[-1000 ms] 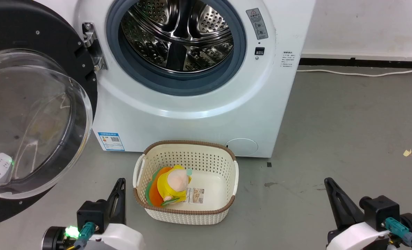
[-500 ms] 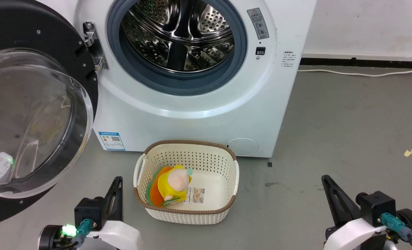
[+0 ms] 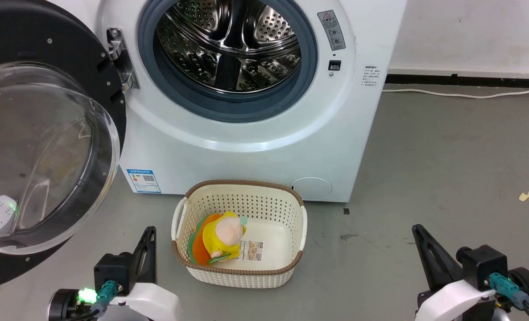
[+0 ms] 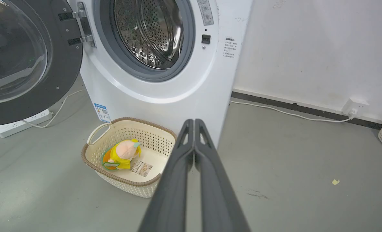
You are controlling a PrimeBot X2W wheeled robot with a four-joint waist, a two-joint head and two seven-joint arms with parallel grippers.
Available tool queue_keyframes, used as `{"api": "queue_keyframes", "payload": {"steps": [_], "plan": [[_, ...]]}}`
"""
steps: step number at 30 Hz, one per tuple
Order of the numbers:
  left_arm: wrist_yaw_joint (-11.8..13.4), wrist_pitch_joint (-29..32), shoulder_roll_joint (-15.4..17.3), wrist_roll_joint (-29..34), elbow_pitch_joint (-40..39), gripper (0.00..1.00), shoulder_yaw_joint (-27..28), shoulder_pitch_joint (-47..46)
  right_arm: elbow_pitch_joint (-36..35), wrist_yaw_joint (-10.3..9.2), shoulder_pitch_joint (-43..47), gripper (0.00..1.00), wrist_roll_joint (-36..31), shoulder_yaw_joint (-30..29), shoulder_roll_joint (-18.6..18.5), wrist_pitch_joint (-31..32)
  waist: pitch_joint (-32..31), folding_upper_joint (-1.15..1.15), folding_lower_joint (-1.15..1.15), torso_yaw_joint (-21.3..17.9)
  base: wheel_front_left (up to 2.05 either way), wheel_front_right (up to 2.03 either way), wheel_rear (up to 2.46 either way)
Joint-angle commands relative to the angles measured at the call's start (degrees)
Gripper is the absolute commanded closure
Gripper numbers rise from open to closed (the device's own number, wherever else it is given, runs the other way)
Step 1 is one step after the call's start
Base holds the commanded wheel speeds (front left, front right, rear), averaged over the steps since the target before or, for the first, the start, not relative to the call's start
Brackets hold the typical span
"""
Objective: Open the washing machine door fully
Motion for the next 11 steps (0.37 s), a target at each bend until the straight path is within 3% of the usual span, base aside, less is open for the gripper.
{"api": "queue_keyframes", "payload": {"steps": [1, 11], "plan": [[-0.25, 0.02, 0.0, 0.51, -0.24, 1.0, 0.06, -0.86, -0.26, 0.05, -0.68, 1.0, -0.43, -0.02, 0.29, 0.08, 0.0, 0.0, 0.0, 0.0, 0.0, 0.0, 0.0], [-0.25, 0.02, 0.0, 0.51, -0.24, 1.0, 0.06, -0.86, -0.26, 0.05, -0.68, 1.0, -0.43, -0.02, 0.29, 0.08, 0.0, 0.0, 0.0, 0.0, 0.0, 0.0, 0.0]]}}
